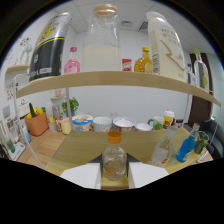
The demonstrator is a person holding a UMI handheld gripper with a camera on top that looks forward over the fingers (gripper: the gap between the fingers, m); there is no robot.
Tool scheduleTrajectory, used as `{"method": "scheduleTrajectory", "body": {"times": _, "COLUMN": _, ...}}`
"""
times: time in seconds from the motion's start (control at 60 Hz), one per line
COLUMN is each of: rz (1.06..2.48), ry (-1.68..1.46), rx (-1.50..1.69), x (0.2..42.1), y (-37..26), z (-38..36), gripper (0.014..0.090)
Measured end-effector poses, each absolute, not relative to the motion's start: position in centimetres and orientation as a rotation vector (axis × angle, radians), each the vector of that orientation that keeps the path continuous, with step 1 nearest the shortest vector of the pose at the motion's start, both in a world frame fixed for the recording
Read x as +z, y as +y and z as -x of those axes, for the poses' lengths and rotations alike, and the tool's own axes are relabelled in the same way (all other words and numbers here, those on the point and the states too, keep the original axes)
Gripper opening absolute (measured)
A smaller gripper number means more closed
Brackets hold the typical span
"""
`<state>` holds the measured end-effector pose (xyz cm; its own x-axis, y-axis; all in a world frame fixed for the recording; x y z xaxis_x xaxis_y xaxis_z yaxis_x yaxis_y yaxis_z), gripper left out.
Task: Make me a cup of Vodka Sunrise.
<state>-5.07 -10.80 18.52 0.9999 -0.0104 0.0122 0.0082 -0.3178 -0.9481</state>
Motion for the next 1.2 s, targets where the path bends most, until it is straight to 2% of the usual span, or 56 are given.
{"method": "scheduleTrajectory", "body": {"times": 0.2, "rz": 1.901, "ry": 0.008, "rx": -0.001, "x": 18.8, "y": -11.6, "z": 5.4, "gripper": 0.0356}}
{"method": "scheduleTrajectory", "body": {"times": 0.467, "rz": 1.831, "ry": -0.017, "rx": 0.03, "x": 23.0, "y": -15.9, "z": 6.2, "gripper": 0.0357}}
{"method": "scheduleTrajectory", "body": {"times": 0.617, "rz": 1.831, "ry": -0.024, "rx": 0.044, "x": 22.3, "y": -18.8, "z": 6.3, "gripper": 0.0358}}
{"method": "scheduleTrajectory", "body": {"times": 0.767, "rz": 1.858, "ry": -0.041, "rx": 0.052, "x": 18.8, "y": -20.6, "z": 6.5, "gripper": 0.0356}}
{"method": "scheduleTrajectory", "body": {"times": 1.0, "rz": 1.972, "ry": 0.05, "rx": 0.068, "x": 9.5, "y": -20.2, "z": 6.0, "gripper": 0.0356}}
{"method": "scheduleTrajectory", "body": {"times": 1.2, "rz": 2.057, "ry": 0.088, "rx": 0.07, "x": 4.1, "y": -19.4, "z": 5.9, "gripper": 0.0355}}
